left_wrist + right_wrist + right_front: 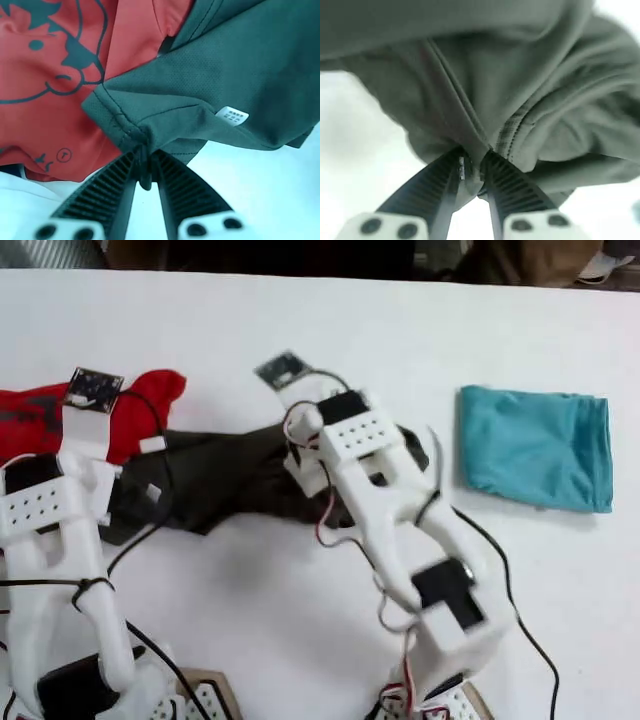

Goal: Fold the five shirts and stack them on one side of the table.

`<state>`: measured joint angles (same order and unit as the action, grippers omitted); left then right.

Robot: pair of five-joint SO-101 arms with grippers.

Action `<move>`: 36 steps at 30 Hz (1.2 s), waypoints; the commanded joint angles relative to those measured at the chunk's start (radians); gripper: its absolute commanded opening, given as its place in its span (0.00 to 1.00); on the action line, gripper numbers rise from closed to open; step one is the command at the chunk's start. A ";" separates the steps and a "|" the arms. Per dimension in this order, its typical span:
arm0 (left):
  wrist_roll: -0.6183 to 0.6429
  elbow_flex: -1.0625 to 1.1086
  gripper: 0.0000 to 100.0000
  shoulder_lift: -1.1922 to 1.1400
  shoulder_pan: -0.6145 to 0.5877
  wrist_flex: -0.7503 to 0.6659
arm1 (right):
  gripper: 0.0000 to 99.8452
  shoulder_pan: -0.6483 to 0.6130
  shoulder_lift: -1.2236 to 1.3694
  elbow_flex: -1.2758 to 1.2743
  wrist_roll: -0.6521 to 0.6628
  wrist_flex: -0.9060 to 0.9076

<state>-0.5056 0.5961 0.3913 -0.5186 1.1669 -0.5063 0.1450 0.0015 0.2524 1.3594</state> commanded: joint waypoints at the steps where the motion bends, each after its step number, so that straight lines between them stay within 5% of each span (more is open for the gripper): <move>1: -0.038 -0.007 0.03 0.018 -0.005 -0.005 | 0.02 0.012 -0.194 0.028 0.054 0.025; 15: -0.057 -0.004 0.03 0.018 -0.005 0.009 | 0.02 0.004 -0.042 -0.253 0.157 -0.148; 24: -0.057 -0.007 0.03 0.018 -0.006 0.003 | 0.06 -0.159 -0.265 -0.362 0.157 -0.041; 36: -0.057 -0.007 0.03 0.017 -0.009 0.006 | 0.16 -0.084 -0.423 -0.457 0.157 -0.042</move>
<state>-0.5562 0.5961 0.3913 -0.5217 1.1699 -0.6076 -0.2355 -0.4603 0.4028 1.3119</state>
